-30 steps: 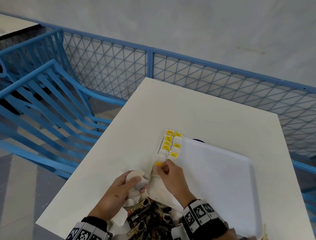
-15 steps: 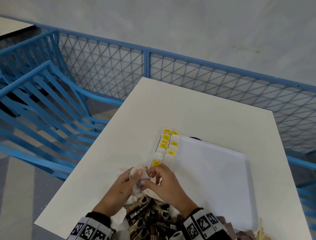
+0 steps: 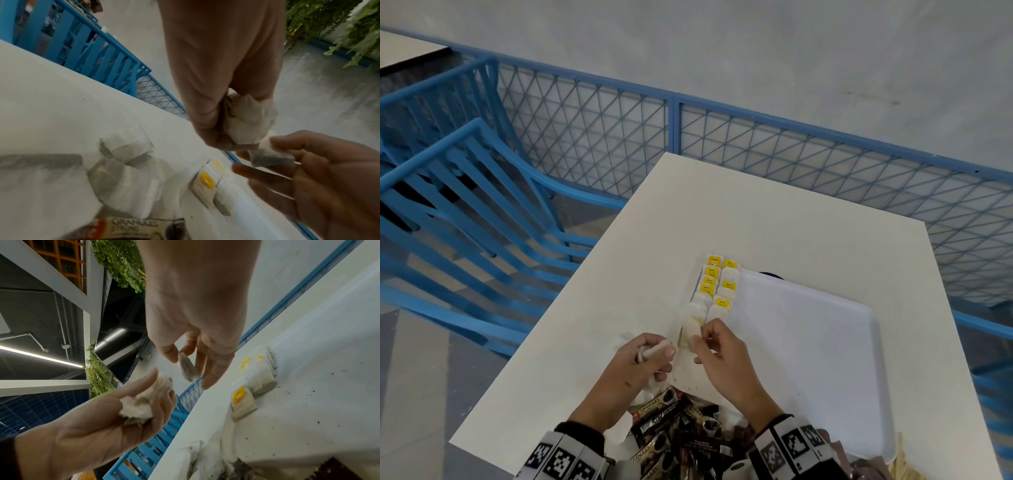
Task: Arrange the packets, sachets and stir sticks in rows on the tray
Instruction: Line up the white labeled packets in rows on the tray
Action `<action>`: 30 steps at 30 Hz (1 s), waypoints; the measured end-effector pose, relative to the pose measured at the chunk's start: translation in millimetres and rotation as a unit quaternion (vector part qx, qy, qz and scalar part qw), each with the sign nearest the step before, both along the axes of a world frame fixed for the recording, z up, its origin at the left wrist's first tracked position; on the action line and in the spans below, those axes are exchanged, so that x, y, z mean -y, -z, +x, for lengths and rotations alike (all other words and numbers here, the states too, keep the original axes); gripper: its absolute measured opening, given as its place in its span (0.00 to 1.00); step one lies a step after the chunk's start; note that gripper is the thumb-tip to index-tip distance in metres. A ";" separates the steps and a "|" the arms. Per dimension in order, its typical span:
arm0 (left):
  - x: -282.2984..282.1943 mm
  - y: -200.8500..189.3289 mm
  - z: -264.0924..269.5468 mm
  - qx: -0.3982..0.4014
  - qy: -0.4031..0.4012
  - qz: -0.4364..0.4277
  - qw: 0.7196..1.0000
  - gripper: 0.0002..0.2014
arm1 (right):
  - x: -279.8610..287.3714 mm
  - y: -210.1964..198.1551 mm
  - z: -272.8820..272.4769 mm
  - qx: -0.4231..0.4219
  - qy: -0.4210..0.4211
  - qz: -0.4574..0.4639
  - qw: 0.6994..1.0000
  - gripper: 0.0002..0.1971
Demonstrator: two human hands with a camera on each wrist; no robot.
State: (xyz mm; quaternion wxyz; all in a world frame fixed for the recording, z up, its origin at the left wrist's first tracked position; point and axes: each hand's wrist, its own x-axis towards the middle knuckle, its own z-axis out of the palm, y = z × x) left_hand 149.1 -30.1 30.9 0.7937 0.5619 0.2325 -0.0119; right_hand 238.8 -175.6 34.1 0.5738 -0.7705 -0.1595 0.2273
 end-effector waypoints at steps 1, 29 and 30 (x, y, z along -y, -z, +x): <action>3.2 -2.5 1.2 0.005 0.005 -0.003 1.000 0.18 | 0.1 -0.5 -2.7 0.005 -0.025 0.003 1.000 0.12; 1.7 0.6 0.7 -0.017 0.017 0.002 1.000 0.08 | 9.6 7.0 2.9 -0.309 -0.103 0.051 0.944 0.04; 1.8 1.6 0.6 -0.022 0.015 0.003 1.000 0.09 | 9.6 8.1 3.8 -0.306 -0.095 0.048 0.946 0.03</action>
